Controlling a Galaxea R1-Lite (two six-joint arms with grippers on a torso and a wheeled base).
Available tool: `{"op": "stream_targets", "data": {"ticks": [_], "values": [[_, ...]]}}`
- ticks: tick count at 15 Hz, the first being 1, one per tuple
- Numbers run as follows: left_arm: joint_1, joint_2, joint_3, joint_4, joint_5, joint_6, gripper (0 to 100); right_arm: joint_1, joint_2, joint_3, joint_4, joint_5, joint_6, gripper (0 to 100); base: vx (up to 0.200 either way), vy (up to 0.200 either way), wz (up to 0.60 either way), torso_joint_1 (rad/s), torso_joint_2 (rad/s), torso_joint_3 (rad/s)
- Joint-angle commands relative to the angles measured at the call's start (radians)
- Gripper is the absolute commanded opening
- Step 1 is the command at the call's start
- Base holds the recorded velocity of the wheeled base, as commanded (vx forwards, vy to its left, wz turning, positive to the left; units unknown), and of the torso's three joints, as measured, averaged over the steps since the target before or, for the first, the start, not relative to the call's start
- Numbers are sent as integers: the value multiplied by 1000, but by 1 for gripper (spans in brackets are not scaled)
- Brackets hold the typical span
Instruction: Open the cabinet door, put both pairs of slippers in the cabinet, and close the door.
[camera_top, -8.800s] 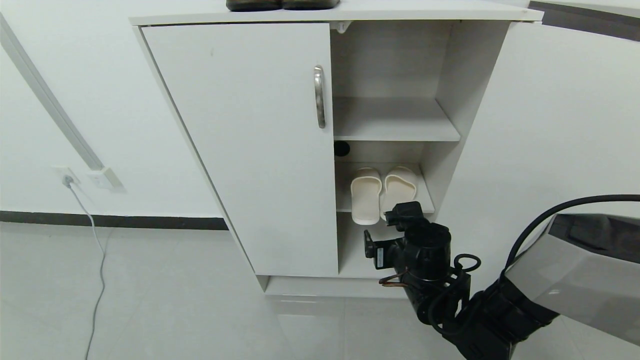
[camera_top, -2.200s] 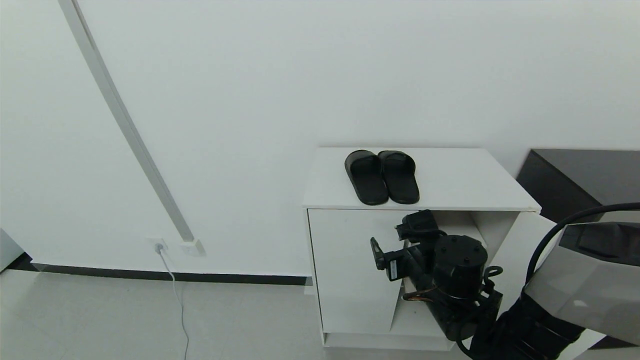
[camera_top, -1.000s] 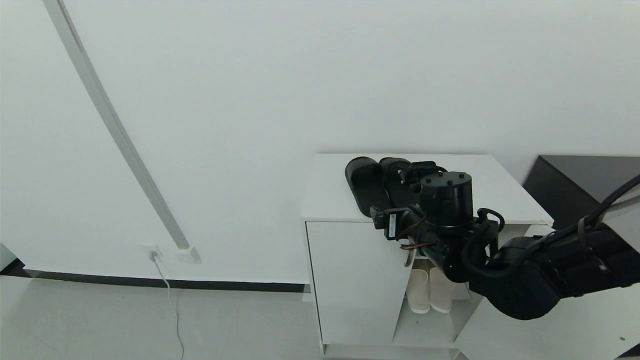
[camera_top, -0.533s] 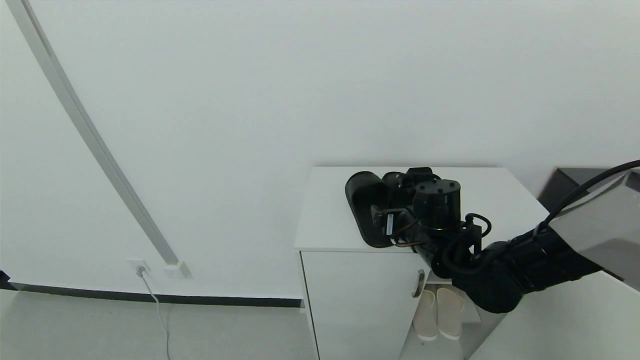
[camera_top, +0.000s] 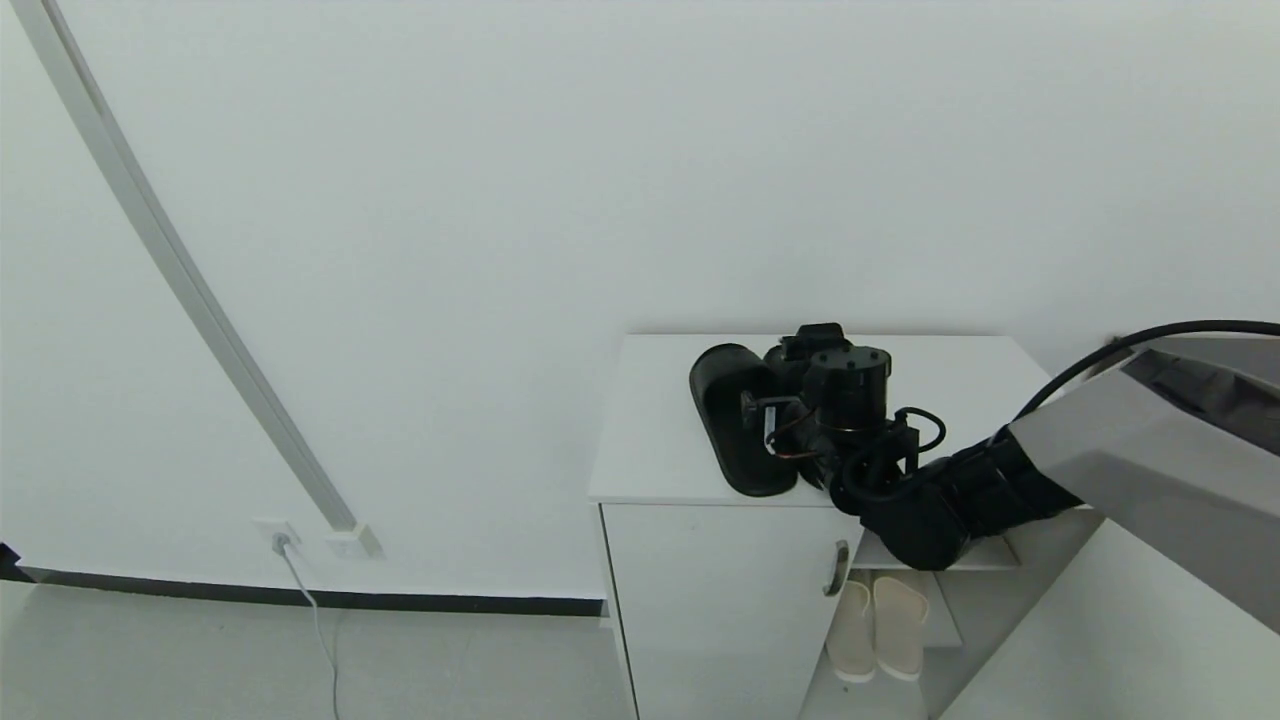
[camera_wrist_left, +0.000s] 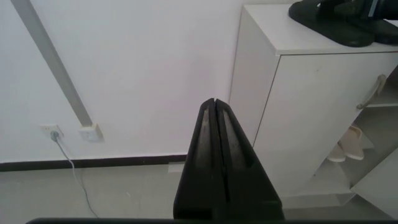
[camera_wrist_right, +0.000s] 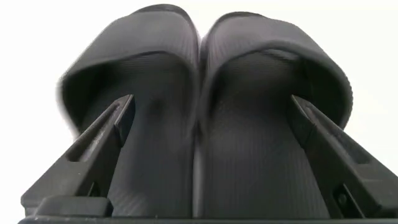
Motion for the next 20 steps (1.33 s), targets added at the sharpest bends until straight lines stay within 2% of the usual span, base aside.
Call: {"op": "stream_targets", "data": {"ticks": [1, 6, 9, 10, 16, 20], "values": [[0, 0, 0, 0, 0, 0, 0, -11, 64, -65, 8, -1, -5, 100, 0, 0, 0, 0, 0, 0], [-1, 0, 0, 0, 0, 0, 0, -36, 156, -277, 123, 24, -3, 100, 0, 0, 0, 0, 0, 0], [0, 0, 0, 0, 2, 0, 0, -45, 167, -328, 159, 25, -5, 100, 0, 0, 0, 0, 0, 0], [0, 0, 0, 0, 2, 0, 0, -45, 167, -340, 170, 25, -5, 0, 0, 0, 0, 0, 0, 0], [-1, 0, 0, 0, 2, -2, 0, -45, 135, -341, 198, 25, -3, 0, 0, 0, 0, 0, 0, 0], [-1, 0, 0, 0, 2, 0, 0, -14, -34, -141, 182, 58, 3, 0, 0, 0, 0, 0, 0, 0]]}}
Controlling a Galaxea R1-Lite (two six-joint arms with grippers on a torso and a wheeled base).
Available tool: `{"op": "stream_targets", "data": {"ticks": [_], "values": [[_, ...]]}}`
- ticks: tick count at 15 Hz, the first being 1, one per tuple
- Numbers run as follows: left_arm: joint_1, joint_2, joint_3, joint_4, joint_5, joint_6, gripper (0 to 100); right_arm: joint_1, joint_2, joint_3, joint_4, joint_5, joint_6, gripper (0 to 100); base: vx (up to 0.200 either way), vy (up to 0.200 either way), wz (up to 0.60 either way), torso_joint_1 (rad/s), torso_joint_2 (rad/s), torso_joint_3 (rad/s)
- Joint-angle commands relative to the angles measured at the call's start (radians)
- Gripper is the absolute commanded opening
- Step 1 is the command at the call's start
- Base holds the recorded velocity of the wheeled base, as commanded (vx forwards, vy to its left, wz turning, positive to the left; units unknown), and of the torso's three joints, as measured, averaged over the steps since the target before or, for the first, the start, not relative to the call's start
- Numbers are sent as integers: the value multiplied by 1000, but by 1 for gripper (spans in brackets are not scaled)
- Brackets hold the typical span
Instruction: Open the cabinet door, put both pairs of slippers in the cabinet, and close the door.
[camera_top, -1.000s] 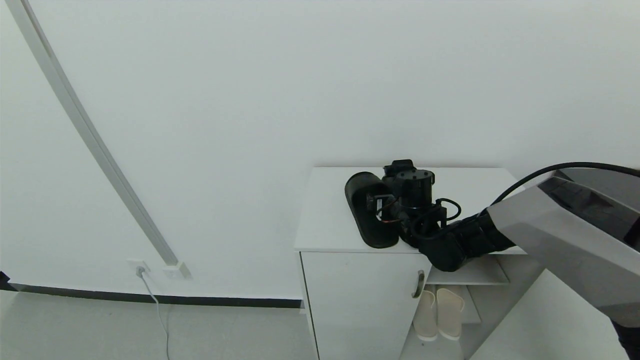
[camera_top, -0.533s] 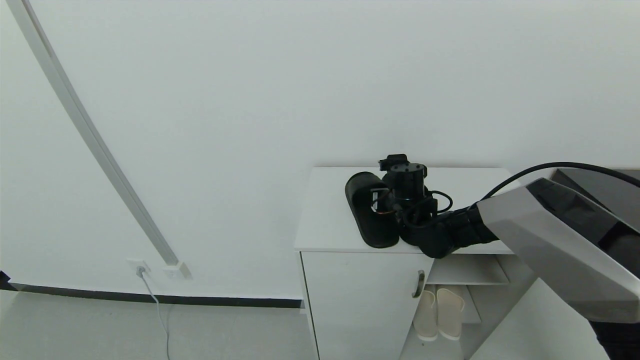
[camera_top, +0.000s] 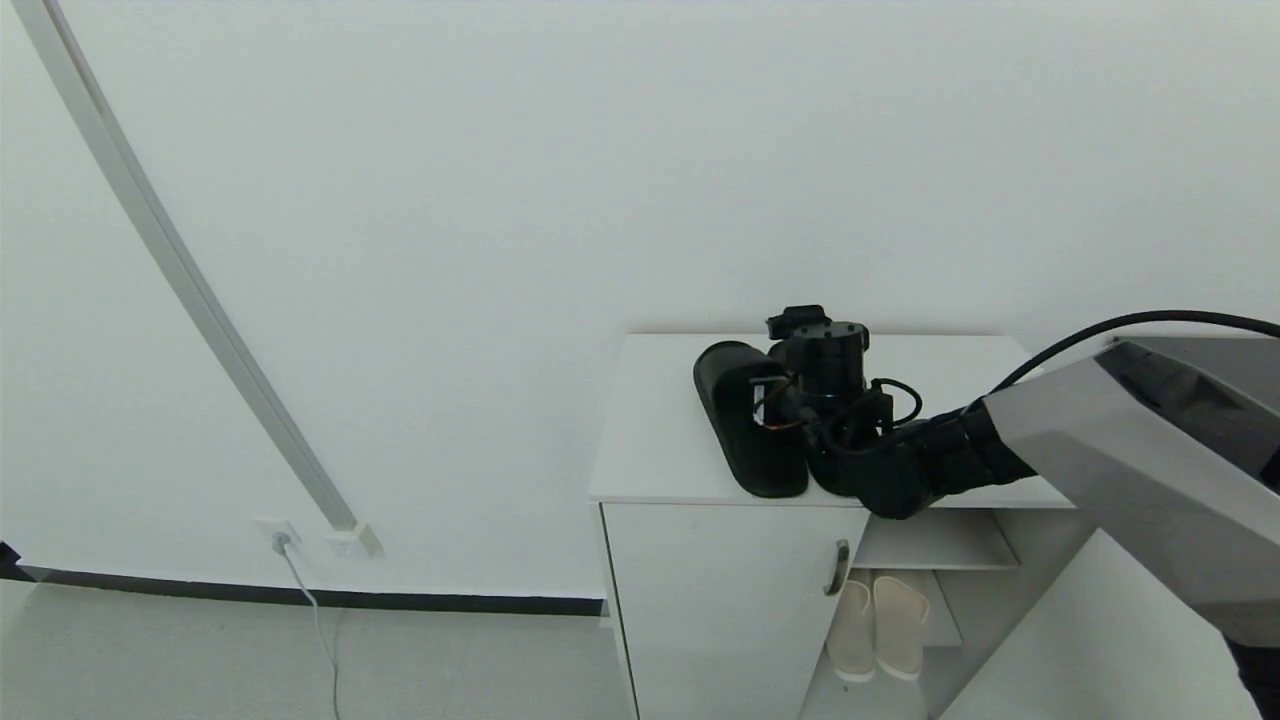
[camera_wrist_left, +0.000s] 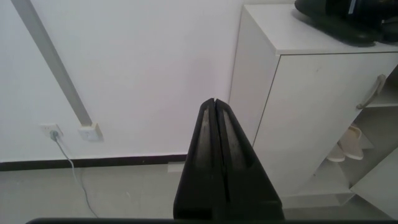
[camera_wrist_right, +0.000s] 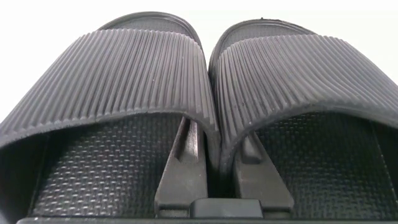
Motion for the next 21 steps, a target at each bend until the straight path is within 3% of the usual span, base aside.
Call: {"op": "stream_targets", "data": {"ticks": [1, 6, 9, 16, 21], "values": [[-1, 0, 0, 0, 0, 0, 0, 40, -198, 206, -29, 53, 4, 0, 0, 0, 0, 0, 0, 0], [0, 0, 0, 0, -2, 3, 0, 146, -537, 628, -75, 136, 1, 0, 0, 0, 0, 0, 0, 0], [0, 0, 0, 0, -2, 2, 0, 222, -666, 788, -75, 157, 4, 0, 0, 0, 0, 0, 0, 0], [0, 0, 0, 0, -2, 2, 0, 247, -684, 840, -75, 165, 39, 0, 0, 0, 0, 0, 0, 0], [-1, 0, 0, 0, -2, 0, 0, 248, -691, 846, -75, 164, 37, 0, -200, 0, 0, 5, 3, 0]]}}
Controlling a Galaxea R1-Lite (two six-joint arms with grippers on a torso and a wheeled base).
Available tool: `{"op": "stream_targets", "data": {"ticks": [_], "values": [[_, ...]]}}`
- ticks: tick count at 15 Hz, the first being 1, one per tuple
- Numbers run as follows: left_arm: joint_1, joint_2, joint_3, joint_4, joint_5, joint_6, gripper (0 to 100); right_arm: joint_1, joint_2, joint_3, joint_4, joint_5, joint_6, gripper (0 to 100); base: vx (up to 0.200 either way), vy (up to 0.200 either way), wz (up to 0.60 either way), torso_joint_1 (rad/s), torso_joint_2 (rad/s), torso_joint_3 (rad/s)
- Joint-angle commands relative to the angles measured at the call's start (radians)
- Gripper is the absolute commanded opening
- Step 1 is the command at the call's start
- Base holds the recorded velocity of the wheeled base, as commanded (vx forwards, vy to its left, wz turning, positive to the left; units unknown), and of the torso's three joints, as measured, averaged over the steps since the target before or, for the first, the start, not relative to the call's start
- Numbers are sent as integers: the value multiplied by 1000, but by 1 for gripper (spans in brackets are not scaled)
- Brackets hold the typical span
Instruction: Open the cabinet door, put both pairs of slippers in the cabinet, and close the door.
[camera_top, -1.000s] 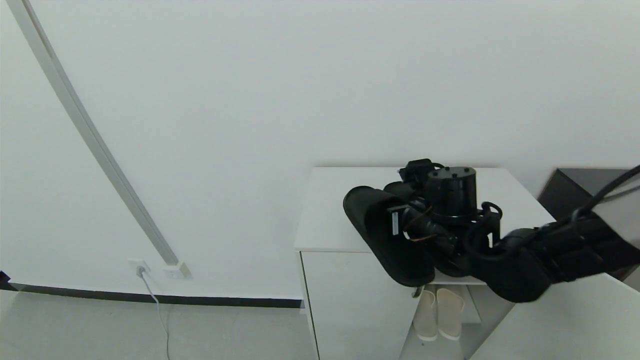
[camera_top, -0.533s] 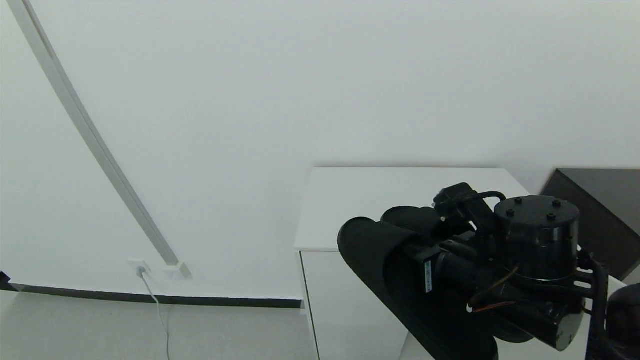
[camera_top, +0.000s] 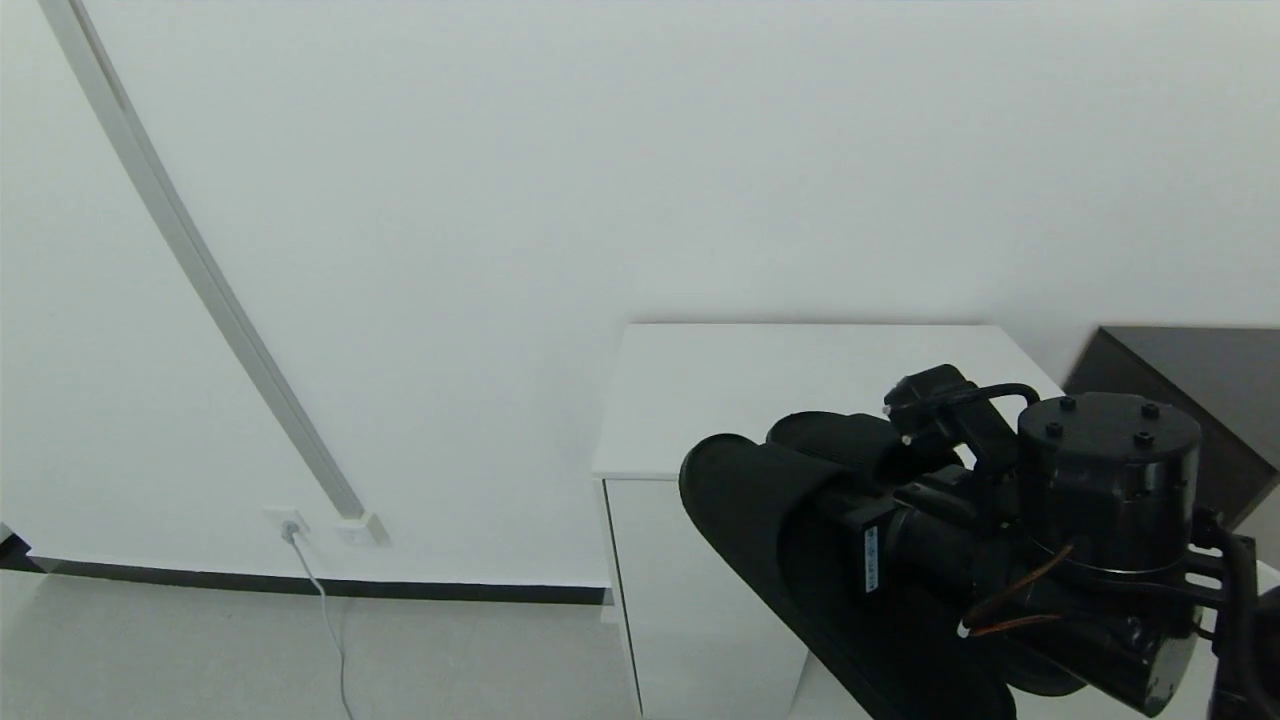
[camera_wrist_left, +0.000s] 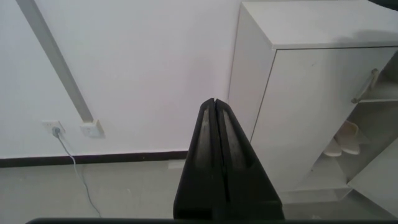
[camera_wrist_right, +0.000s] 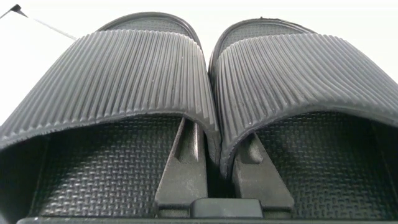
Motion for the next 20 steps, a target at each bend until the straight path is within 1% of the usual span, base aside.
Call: {"op": "stream_targets", "data": {"ticks": [1, 3, 13, 20], "values": [[0, 0, 0, 0, 0, 0, 0, 0, -2, 0, 0, -2, -1, 0, -200, 0, 0, -2, -7, 12], [0, 0, 0, 0, 0, 0, 0, 0, -4, 5, 0, -2, -1, 0, -200, 0, 0, -2, 2, 5], [-1, 0, 0, 0, 0, 0, 0, 6, -2, 16, -1, -2, -5, 0, 0, 0, 0, 0, 0, 0], [0, 0, 0, 0, 2, -2, 0, 4, -2, 16, -1, -3, -4, 0, 0, -200, 0, 1, 1, 2]]}}
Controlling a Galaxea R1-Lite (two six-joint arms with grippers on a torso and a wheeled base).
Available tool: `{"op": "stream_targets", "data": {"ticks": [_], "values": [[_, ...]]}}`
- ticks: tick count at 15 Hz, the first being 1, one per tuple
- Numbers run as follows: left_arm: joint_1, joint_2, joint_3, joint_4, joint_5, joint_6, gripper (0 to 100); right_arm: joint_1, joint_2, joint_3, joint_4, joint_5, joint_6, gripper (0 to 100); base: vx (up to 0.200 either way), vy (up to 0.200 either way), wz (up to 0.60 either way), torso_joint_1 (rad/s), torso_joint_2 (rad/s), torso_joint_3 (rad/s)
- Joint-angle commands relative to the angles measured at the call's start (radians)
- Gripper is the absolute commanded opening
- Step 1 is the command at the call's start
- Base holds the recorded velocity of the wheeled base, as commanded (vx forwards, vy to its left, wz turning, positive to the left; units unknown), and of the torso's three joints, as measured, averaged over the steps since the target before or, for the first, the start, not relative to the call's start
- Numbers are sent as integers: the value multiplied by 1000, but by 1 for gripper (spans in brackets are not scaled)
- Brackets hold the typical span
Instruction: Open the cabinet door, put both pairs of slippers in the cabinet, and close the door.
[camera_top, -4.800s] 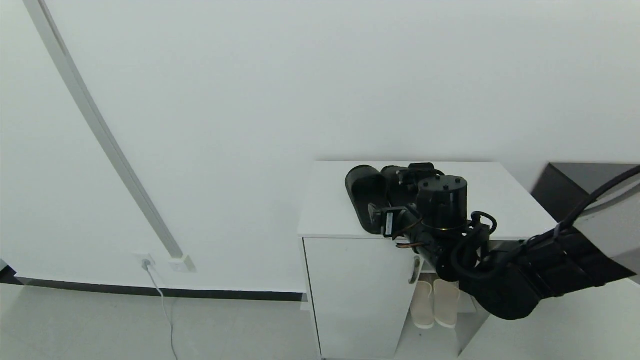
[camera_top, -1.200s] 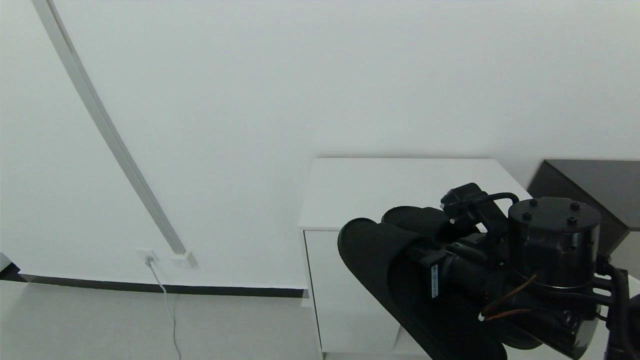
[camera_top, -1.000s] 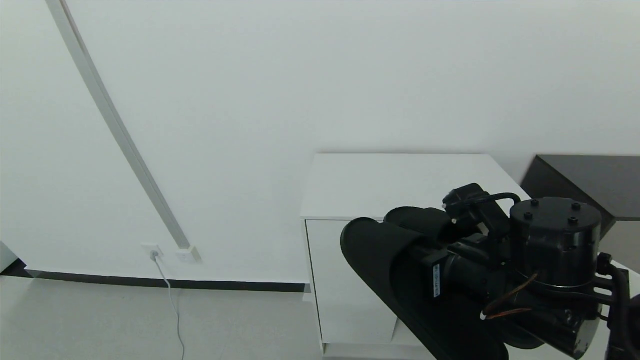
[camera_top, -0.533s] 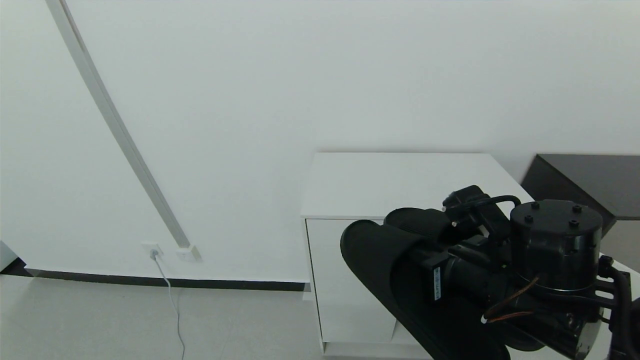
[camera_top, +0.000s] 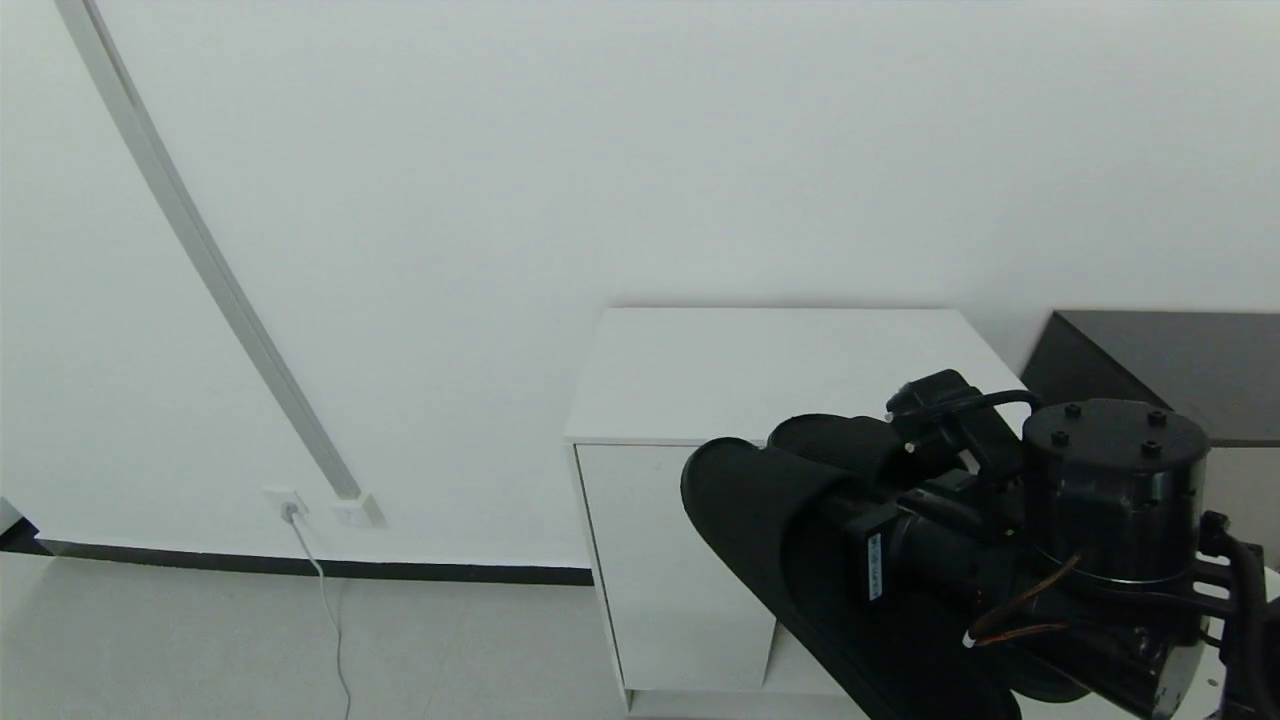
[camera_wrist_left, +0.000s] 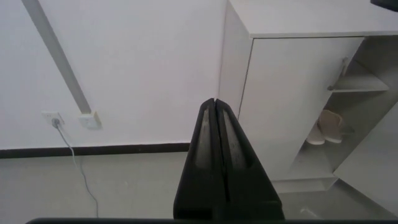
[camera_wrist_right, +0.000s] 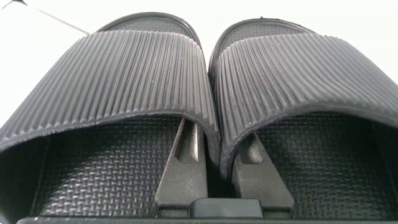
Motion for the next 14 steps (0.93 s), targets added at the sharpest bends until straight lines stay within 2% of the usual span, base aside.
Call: {"op": "stream_targets", "data": {"ticks": [1, 11, 14], "values": [[0, 0, 0, 0, 1, 0, 0, -1, 3, 0, 0, -1, 2, 0, 0, -200, 0, 2, 2, 2], [0, 0, 0, 0, -1, 1, 0, -1, -3, 3, 0, -1, 2, 0, 0, -200, 0, 2, 2, 3], [-1, 0, 0, 0, -1, 1, 0, -1, -3, 3, 0, -2, 0, 0, 0, 0, 0, 0, 0, 0]]}}
